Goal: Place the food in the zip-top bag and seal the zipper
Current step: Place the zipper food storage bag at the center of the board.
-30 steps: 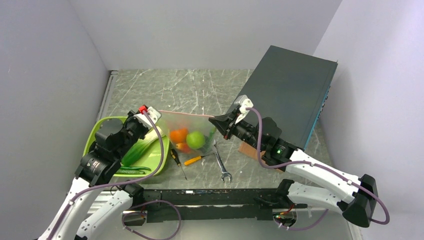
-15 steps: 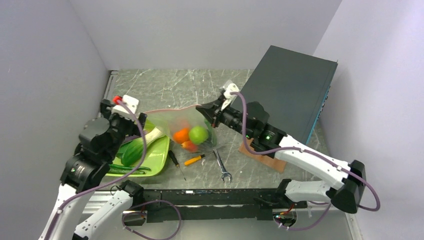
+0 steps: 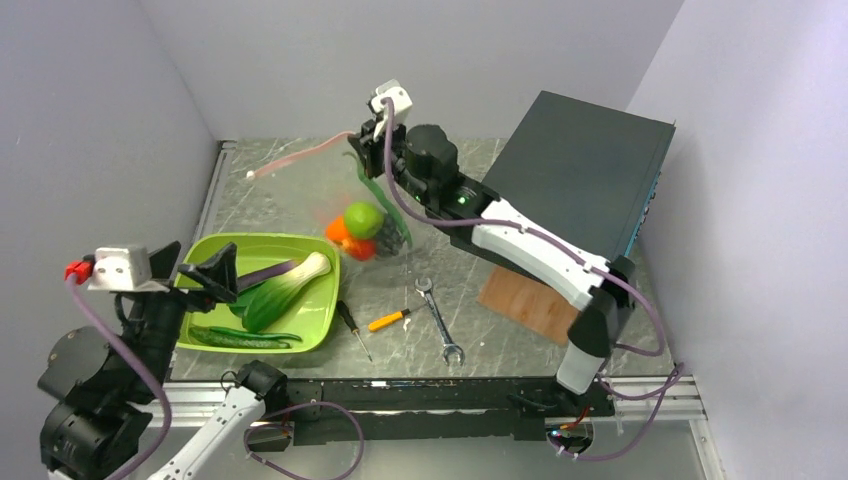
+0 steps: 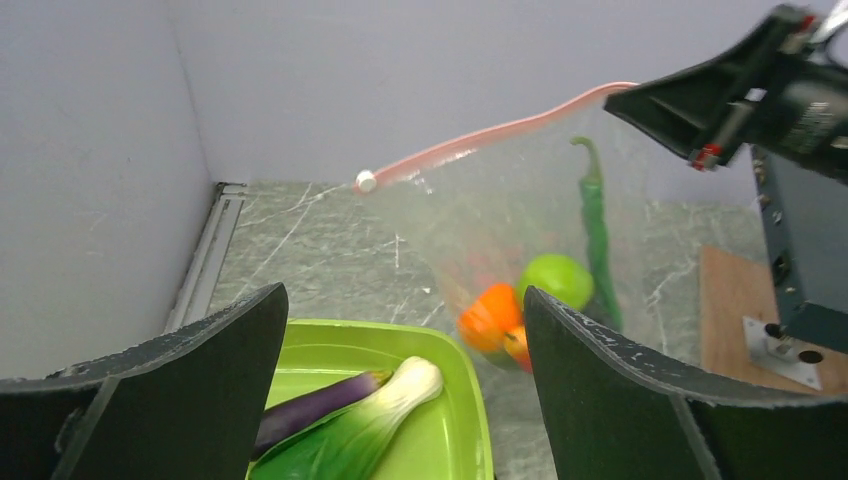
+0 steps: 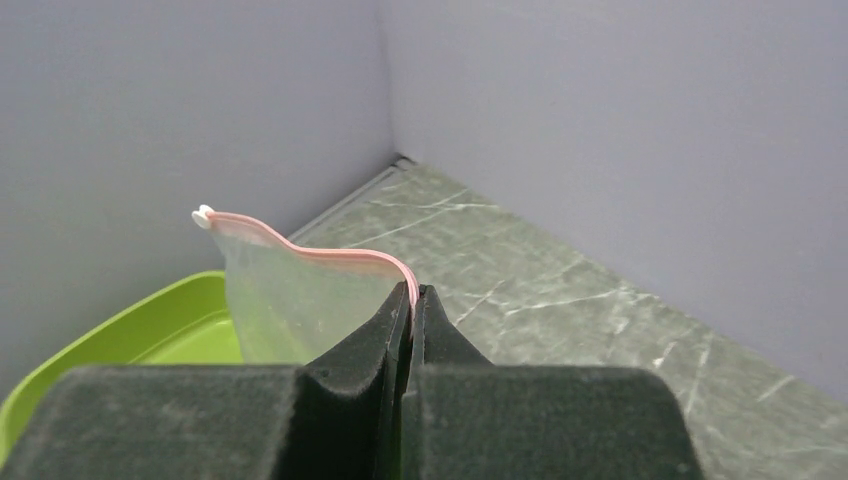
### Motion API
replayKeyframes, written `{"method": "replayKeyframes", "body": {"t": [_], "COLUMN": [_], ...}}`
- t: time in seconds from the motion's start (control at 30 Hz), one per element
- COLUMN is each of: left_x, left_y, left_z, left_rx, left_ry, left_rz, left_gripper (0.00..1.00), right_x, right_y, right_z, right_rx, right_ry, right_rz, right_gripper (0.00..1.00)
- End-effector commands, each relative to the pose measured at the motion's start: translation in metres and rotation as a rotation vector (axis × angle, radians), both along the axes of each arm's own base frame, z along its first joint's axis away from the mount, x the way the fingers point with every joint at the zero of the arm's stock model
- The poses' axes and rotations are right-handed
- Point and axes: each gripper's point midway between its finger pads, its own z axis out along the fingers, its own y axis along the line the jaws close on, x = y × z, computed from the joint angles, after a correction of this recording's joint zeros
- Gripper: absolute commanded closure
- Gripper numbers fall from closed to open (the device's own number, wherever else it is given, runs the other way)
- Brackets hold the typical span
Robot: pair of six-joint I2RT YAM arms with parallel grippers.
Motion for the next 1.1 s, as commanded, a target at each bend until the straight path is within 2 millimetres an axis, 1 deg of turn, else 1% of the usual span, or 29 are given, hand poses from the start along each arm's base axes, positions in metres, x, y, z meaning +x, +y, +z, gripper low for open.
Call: {"method": "replayKeyframes", "body": {"t": [0.0,0.13,0.2,0.27,0.33,0.4,0.43,0.47,0.53,0.6,0.7,0.8,0.83,0.87,0.93,1.0,1.03,1.07], "left_x": [-0.014,-0.019,-0.019,-0.020,-0.021,-0.022,-0.023,-0.024,-0.025,-0.025,-0.025,-0.023,-0.023,-0.023,-0.024,-0.026,-0.026,-0.026], "left_y": [0.004,0.003,0.002,0.001,-0.001,-0.002,-0.002,-0.003,-0.002,-0.003,-0.005,-0.006,-0.007,-0.007,-0.007,-0.007,-0.007,-0.007], "left_z": [0.004,-0.002,-0.007,-0.011,-0.014,-0.015,-0.016,-0.017,-0.018,-0.019,-0.022,-0.028,-0.030,-0.032,-0.036,-0.038,-0.038,-0.038], "left_rx": [-0.098,-0.109,-0.115,-0.124,-0.132,-0.141,-0.144,-0.147,-0.155,-0.161,-0.168,-0.172,-0.174,-0.177,-0.188,-0.200,-0.203,-0.206], "left_ry": [0.002,0.027,0.042,0.050,0.054,0.056,0.057,0.060,0.067,0.068,0.074,0.091,0.096,0.103,0.114,0.113,0.111,0.108], "left_rz": [-0.002,-0.018,-0.023,-0.027,-0.037,-0.044,-0.049,-0.051,-0.048,-0.052,-0.060,-0.060,-0.061,-0.060,-0.059,-0.062,-0.063,-0.063], "left_gripper": [0.08,0.08,0.08,0.08,0.08,0.08,0.08,0.08,0.08,0.08,0.08,0.08,0.08,0.08,0.08,0.08,0.08,0.08], "right_x": [0.060,0.102,0.116,0.128,0.134,0.139,0.141,0.143,0.141,0.134,0.108,0.087,0.080,0.074,0.070,0.066,0.061,0.055], "right_y": [-0.025,-0.041,-0.046,-0.050,-0.049,-0.046,-0.042,-0.035,-0.014,0.013,0.059,0.089,0.095,0.100,0.099,0.095,0.093,0.089], "right_z": [0.023,0.026,0.027,0.025,0.023,0.016,0.009,-0.004,-0.034,-0.074,-0.135,-0.187,-0.205,-0.216,-0.228,-0.229,-0.227,-0.221], "right_rx": [0.002,-0.087,-0.138,-0.194,-0.239,-0.278,-0.297,-0.320,-0.373,-0.437,-0.517,-0.553,-0.573,-0.567,-0.560,-0.542,-0.530,-0.517], "right_ry": [-0.059,-0.132,-0.180,-0.225,-0.259,-0.284,-0.287,-0.281,-0.259,-0.236,-0.194,-0.117,-0.071,-0.027,0.042,0.087,0.104,0.117], "right_rz": [-0.163,-0.291,-0.337,-0.389,-0.408,-0.416,-0.414,-0.400,-0.336,-0.265,-0.156,-0.091,-0.059,-0.042,-0.043,-0.043,-0.031,-0.017], "right_gripper": [1.00,1.00,1.00,1.00,1.00,1.00,1.00,1.00,1.00,1.00,1.00,0.99,0.94,0.88,0.75,0.63,0.56,0.46]}}
